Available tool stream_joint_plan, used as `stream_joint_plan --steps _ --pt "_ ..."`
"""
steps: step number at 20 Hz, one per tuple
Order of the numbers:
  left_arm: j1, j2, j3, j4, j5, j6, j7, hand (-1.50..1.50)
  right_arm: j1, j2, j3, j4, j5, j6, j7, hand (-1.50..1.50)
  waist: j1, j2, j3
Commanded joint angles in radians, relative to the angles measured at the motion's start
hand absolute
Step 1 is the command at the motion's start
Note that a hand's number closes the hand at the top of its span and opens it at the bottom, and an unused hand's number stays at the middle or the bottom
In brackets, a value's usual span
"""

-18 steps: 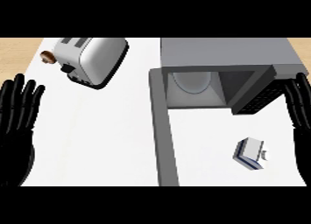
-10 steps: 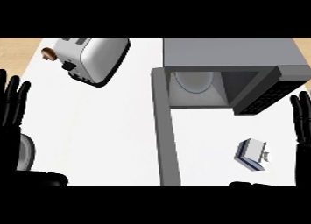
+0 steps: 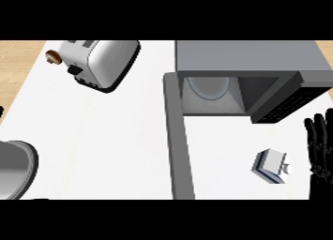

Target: Pick up the milk, place it into the microwave and close the microwave

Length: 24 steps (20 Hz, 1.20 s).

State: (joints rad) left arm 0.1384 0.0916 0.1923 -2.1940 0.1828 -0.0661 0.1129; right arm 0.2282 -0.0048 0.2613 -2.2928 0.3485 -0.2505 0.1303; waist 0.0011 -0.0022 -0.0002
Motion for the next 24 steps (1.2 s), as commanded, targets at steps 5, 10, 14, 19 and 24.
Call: stream_joint_plan --steps 5,10,14,19,24 --pt "0.164 0.03 0.111 -0.167 0.159 -0.094 0.043 -1.5 0.156 -0.018 -0.015 -0.001 0.004 -0.058 -0.079 -1.5 0.002 -0.001 0.001" --pt "0.151 -0.002 0.105 -0.117 0.139 -0.116 0.02 -1.5 0.122 0.004 -0.015 0.113 -0.005 -0.087 -0.115 -1.5 0.0 0.001 0.0" --pt "0.176 0.025 0.184 -0.163 0.227 -0.137 0.063 -1.5 0.149 0.001 -0.066 0.194 -0.074 -0.084 -0.201 -1.5 0.001 0.001 0.001" --pt "0.277 -0.063 0.169 -0.191 0.174 -0.21 -0.014 -1.5 0.162 -0.005 -0.111 0.233 -0.13 -0.091 -0.249 -1.5 0.001 0.001 0.0" --pt "0.238 -0.046 0.202 -0.114 0.201 -0.243 -0.025 -1.5 0.118 -0.009 -0.222 0.431 -0.215 -0.085 -0.377 -1.5 0.0 0.002 0.001"
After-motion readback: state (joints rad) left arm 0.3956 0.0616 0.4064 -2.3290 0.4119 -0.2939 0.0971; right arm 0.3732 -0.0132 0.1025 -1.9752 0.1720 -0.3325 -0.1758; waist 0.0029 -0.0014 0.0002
